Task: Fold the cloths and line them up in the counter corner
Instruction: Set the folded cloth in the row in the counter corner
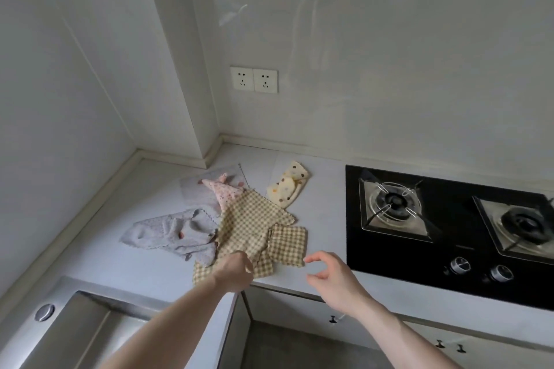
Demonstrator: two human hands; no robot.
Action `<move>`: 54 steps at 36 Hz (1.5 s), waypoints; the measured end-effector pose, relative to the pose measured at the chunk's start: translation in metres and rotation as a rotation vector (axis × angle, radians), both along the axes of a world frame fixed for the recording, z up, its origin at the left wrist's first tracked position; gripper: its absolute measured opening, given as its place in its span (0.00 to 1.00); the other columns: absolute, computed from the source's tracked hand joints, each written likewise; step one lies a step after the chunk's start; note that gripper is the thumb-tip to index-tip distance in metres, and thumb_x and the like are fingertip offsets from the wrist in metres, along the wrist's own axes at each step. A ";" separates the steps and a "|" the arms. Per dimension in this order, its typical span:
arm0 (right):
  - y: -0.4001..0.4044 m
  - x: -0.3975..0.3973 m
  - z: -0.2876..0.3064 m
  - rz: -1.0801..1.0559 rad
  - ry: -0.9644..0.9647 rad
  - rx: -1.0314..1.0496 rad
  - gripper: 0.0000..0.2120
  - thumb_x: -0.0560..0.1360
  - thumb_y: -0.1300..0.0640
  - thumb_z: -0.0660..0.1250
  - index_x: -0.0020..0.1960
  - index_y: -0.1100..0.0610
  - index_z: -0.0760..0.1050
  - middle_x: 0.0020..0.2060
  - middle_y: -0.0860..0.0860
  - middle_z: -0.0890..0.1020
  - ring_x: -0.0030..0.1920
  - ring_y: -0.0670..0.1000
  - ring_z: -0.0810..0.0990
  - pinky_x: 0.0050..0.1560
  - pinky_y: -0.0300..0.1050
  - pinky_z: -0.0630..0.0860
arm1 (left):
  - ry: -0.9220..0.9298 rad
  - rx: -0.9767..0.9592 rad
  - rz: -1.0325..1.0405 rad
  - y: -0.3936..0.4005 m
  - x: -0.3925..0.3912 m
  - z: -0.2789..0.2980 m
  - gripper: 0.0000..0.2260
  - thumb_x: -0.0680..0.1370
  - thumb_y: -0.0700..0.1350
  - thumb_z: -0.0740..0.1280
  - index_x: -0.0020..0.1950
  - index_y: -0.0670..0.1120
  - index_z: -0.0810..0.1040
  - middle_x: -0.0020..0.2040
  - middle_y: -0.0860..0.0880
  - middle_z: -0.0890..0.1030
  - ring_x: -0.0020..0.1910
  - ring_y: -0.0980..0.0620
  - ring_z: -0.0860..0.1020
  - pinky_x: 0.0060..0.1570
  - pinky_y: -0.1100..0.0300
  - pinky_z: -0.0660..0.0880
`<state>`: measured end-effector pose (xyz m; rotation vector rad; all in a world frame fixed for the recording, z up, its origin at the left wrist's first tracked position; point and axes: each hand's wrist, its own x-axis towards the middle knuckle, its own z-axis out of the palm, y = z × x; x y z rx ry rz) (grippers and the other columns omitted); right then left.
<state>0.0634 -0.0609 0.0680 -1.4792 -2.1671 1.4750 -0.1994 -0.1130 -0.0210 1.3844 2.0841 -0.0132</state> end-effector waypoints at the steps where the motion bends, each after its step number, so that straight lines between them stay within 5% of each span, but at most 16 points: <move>1: -0.001 0.001 0.001 -0.007 -0.003 0.005 0.11 0.79 0.57 0.66 0.60 0.46 0.74 0.58 0.52 0.77 0.29 0.37 0.78 0.31 0.30 0.71 | -0.007 -0.037 -0.011 -0.002 0.006 -0.006 0.16 0.76 0.46 0.64 0.63 0.53 0.82 0.69 0.53 0.76 0.68 0.51 0.74 0.66 0.59 0.72; 6: -0.006 0.008 0.005 -0.031 -0.027 0.019 0.10 0.77 0.55 0.67 0.56 0.42 0.75 0.59 0.47 0.76 0.41 0.35 0.80 0.38 0.29 0.71 | 0.033 -0.063 0.008 -0.010 0.016 -0.026 0.19 0.78 0.43 0.60 0.68 0.46 0.76 0.67 0.47 0.76 0.66 0.46 0.75 0.64 0.55 0.73; 11: -0.012 0.019 0.005 -0.071 -0.037 0.018 0.11 0.77 0.55 0.67 0.56 0.43 0.75 0.61 0.42 0.72 0.47 0.36 0.81 0.41 0.30 0.73 | 0.070 0.109 0.115 -0.008 0.007 -0.015 0.15 0.76 0.40 0.60 0.57 0.47 0.82 0.58 0.48 0.82 0.56 0.46 0.81 0.54 0.54 0.78; 15: -0.015 0.024 0.005 -0.087 -0.032 0.015 0.10 0.78 0.55 0.67 0.57 0.43 0.75 0.61 0.42 0.71 0.48 0.38 0.82 0.39 0.29 0.72 | 0.066 0.210 0.143 -0.005 -0.010 -0.001 0.07 0.74 0.48 0.67 0.40 0.47 0.83 0.41 0.50 0.84 0.41 0.47 0.81 0.38 0.57 0.76; 18: -0.016 0.024 0.008 -0.080 -0.027 0.020 0.11 0.78 0.55 0.66 0.58 0.44 0.75 0.62 0.43 0.71 0.47 0.39 0.82 0.42 0.30 0.74 | 0.087 0.291 0.174 -0.004 -0.017 0.016 0.08 0.70 0.50 0.69 0.36 0.46 0.82 0.33 0.50 0.82 0.34 0.48 0.81 0.30 0.57 0.75; 26: -0.008 0.014 0.028 -0.086 0.046 -0.012 0.12 0.79 0.58 0.67 0.61 0.49 0.74 0.59 0.56 0.77 0.22 0.34 0.73 0.23 0.30 0.65 | -0.080 0.710 0.364 0.010 -0.023 0.097 0.06 0.73 0.41 0.74 0.41 0.52 0.83 0.38 0.56 0.84 0.41 0.56 0.83 0.42 0.62 0.78; 29: 0.000 0.008 0.034 -0.064 0.045 0.073 0.14 0.77 0.55 0.69 0.62 0.46 0.74 0.61 0.49 0.77 0.32 0.33 0.78 0.32 0.29 0.68 | -0.126 0.888 0.359 0.017 -0.020 0.133 0.07 0.75 0.39 0.75 0.45 0.51 0.82 0.37 0.61 0.81 0.39 0.67 0.80 0.44 0.72 0.77; 32: 0.008 0.004 0.041 -0.030 0.060 0.119 0.19 0.77 0.55 0.69 0.67 0.46 0.73 0.66 0.44 0.73 0.49 0.40 0.80 0.38 0.28 0.72 | -0.153 1.018 0.302 0.024 -0.009 0.168 0.05 0.78 0.41 0.71 0.48 0.51 0.80 0.41 0.59 0.83 0.42 0.64 0.81 0.45 0.68 0.78; 36: 0.012 -0.007 0.060 -0.002 0.101 0.150 0.25 0.78 0.52 0.70 0.73 0.47 0.69 0.66 0.43 0.73 0.53 0.41 0.79 0.42 0.29 0.73 | -0.130 0.994 0.117 0.034 0.009 0.207 0.10 0.78 0.38 0.67 0.54 0.49 0.84 0.49 0.53 0.82 0.45 0.57 0.82 0.49 0.61 0.80; 41: 0.011 -0.021 0.078 -0.009 0.130 0.150 0.30 0.75 0.43 0.70 0.75 0.45 0.67 0.66 0.42 0.73 0.59 0.42 0.76 0.55 0.39 0.76 | -0.095 0.793 -0.140 0.038 0.040 0.243 0.10 0.76 0.39 0.67 0.50 0.50 0.87 0.47 0.53 0.85 0.44 0.56 0.82 0.51 0.58 0.79; 47: 0.023 -0.013 0.096 0.045 0.088 0.222 0.37 0.75 0.42 0.70 0.79 0.48 0.60 0.74 0.45 0.66 0.74 0.47 0.66 0.68 0.40 0.63 | -0.094 0.673 -0.340 0.038 0.073 0.265 0.10 0.78 0.38 0.65 0.51 0.49 0.84 0.46 0.56 0.82 0.47 0.55 0.80 0.48 0.63 0.75; 51: 0.031 0.008 0.102 0.066 0.094 0.192 0.20 0.74 0.45 0.72 0.64 0.48 0.77 0.61 0.43 0.81 0.59 0.42 0.79 0.60 0.40 0.76 | -0.078 0.698 -0.348 0.042 0.083 0.265 0.09 0.81 0.39 0.62 0.56 0.47 0.80 0.45 0.58 0.77 0.42 0.60 0.74 0.41 0.75 0.67; 54: 0.033 0.025 0.104 0.047 0.130 0.184 0.10 0.74 0.46 0.73 0.53 0.48 0.80 0.49 0.42 0.85 0.50 0.42 0.83 0.53 0.42 0.80 | -0.080 0.709 -0.324 0.045 0.091 0.265 0.09 0.82 0.39 0.60 0.54 0.48 0.77 0.41 0.61 0.75 0.38 0.61 0.73 0.36 0.74 0.67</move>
